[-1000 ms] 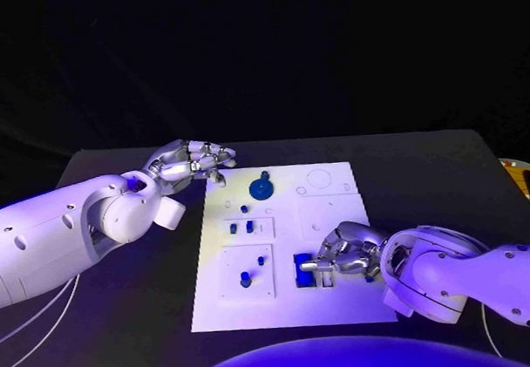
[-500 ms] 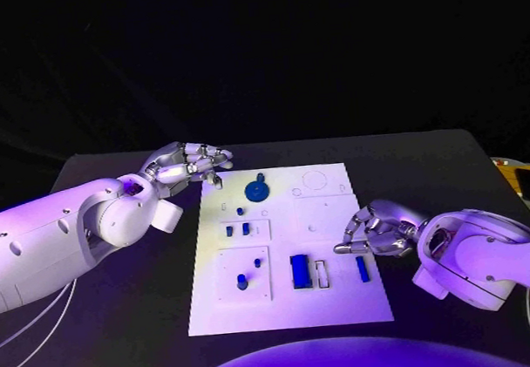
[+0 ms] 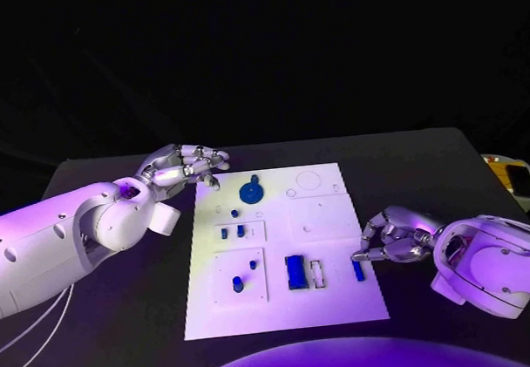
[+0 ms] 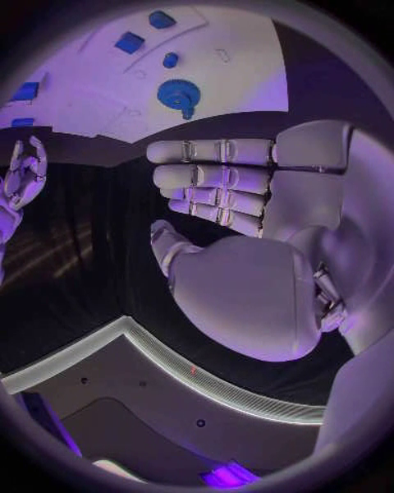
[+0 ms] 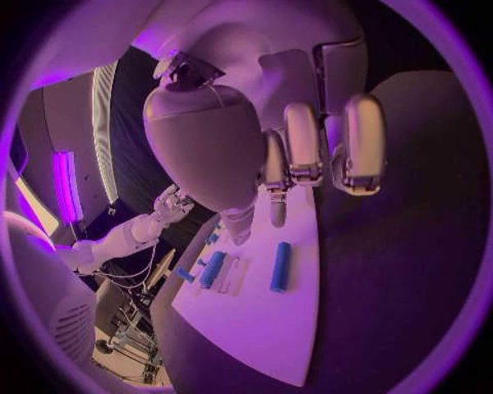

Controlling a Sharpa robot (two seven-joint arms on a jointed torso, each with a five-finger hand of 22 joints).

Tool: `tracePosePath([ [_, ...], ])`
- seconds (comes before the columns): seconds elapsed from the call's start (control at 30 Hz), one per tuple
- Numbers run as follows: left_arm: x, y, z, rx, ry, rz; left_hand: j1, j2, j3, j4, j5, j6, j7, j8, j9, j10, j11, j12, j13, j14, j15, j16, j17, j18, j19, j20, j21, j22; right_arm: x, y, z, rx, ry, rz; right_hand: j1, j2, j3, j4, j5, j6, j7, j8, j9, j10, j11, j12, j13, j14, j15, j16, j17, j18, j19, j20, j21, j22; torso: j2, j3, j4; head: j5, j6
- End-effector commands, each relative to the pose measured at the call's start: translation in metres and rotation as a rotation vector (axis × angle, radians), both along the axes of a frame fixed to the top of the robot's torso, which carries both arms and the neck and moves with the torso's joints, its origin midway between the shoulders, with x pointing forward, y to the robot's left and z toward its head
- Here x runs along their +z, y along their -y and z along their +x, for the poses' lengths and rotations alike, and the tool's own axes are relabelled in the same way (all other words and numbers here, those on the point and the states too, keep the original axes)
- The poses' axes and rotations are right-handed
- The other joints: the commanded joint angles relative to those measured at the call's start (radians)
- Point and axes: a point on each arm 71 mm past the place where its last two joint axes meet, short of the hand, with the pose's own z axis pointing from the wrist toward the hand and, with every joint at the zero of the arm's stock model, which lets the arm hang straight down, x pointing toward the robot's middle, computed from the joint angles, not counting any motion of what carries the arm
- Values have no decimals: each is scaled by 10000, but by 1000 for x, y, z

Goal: Assemble the parts on the task board

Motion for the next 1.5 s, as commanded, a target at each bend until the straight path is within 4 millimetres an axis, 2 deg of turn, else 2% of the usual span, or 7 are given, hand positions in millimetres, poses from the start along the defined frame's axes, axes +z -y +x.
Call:
tracePosePath([
  [0.03,1,2,0,-4,116,-145,77,61,21,25,32,-46,11,64,-5,-55,-21,60,13,-38,-1,40,12,133,48,-1,-66,-13,-3,1,-3,246,105,-755,134,-13,-54,-22,38,65,17,-55,-21,-14,-25,-141,340,785,-21,-35,1392,-73,570,-17,61,2225,12,-8,14,-43,-2],
  [0.8,1,2,-1,-41,71,-121,87,54,15,26,29,-58,18,59,-8,-55,-20,65,14,-37,-2,42,14,133,55,-2,-69,-15,-26,-14,-14,673,-183,-1283,254,-6,-124,33,-77,165,0,-100,-66,18,-40,-129,358,788,-34,-32,1409,-77,578,-24,82,2231,3,-18,15,20,-54],
  [1.1,1,1,-1,-35,55,-109,87,54,15,26,29,-58,18,59,-8,-55,-20,65,14,-37,-2,42,14,133,55,-2,-69,-15,-33,-23,-13,947,-177,-1411,997,241,8,-81,-448,321,-58,-238,-180,54,-97,-124,386,799,-87,-22,1455,-85,593,-68,122,2244,3,-14,10,39,-64],
  [1.27,1,1,-1,-23,23,-136,103,70,18,40,32,-80,29,50,-13,-59,-14,71,14,-37,1,45,17,132,65,-3,-76,-20,-35,-27,-12,1108,-99,-1483,1693,511,383,-259,-848,427,-116,-368,-285,63,-152,-128,407,812,-133,-3,1518,-92,604,-109,155,2254,0,-6,8,102,-62],
  [1.33,1,1,-1,-26,12,-163,159,123,49,37,43,-89,32,48,-16,-63,-14,78,14,-38,-1,46,19,133,78,-8,-79,-22,-36,-29,-12,1168,-62,-1491,2339,658,898,-523,-823,493,-165,-482,-376,42,-199,-147,415,814,-181,0,1534,-93,606,-152,163,2257,3,-12,6,141,-66],
  [1.43,1,1,-1,-40,4,-187,184,140,62,30,45,-90,32,49,-16,-64,-15,80,14,-40,-2,45,19,134,81,-9,-80,-23,-36,-31,-11,1203,-4,-1470,2512,561,1363,-553,-585,565,-156,-577,-453,16,-198,-182,407,813,-177,-4,1532,-93,602,-167,155,2255,3,-12,12,158,-82],
  [1.5,1,1,-2,-51,-3,-199,203,153,70,27,45,-91,34,49,-16,-67,-15,82,14,-42,-3,44,19,134,84,-11,-79,-22,-35,-32,-11,1201,63,-1425,2513,319,1940,-528,-140,607,-156,-612,-472,13,-203,-201,409,814,-173,-4,1539,-94,602,-167,155,2255,0,-16,14,163,-81],
])
